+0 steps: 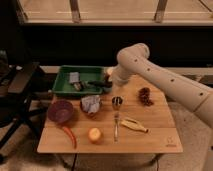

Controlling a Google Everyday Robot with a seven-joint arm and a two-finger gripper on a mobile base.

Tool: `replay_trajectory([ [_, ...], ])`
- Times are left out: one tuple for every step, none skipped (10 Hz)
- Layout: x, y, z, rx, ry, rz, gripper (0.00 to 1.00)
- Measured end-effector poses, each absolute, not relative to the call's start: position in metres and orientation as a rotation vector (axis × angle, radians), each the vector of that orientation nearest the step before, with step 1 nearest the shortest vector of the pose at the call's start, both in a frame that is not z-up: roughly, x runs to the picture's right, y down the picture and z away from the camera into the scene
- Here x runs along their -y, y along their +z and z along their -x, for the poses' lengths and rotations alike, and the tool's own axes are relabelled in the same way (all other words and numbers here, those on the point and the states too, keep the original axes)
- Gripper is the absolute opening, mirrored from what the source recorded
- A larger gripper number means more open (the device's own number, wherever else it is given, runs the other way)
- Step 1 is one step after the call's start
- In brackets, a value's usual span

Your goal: Wipe tray with towel

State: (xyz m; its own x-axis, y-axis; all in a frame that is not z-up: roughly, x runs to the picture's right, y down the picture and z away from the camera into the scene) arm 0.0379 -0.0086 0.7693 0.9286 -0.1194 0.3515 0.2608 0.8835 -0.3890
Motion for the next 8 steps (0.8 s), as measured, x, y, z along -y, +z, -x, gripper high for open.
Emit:
replay_trajectory([
  [0.007, 0.773, -0.015, 0.359, -0.240, 0.453, 0.65],
  [0.002, 0.775, 0.013, 0.397, -0.303, 0.461, 0.65],
  [0.000, 0.775, 0.022, 0.410, -0.322, 0.463, 0.65],
  [0.001, 0.776, 0.019, 0.406, -0.321, 0.461, 0.65],
  [0.001, 0.776, 0.019, 0.406, -0.320, 0.462, 0.65],
  [0.001, 0.775, 0.020, 0.407, -0.321, 0.462, 0.65],
  [0.001, 0.776, 0.022, 0.411, -0.326, 0.463, 0.65],
  [0.000, 0.781, 0.025, 0.423, -0.345, 0.469, 0.65],
])
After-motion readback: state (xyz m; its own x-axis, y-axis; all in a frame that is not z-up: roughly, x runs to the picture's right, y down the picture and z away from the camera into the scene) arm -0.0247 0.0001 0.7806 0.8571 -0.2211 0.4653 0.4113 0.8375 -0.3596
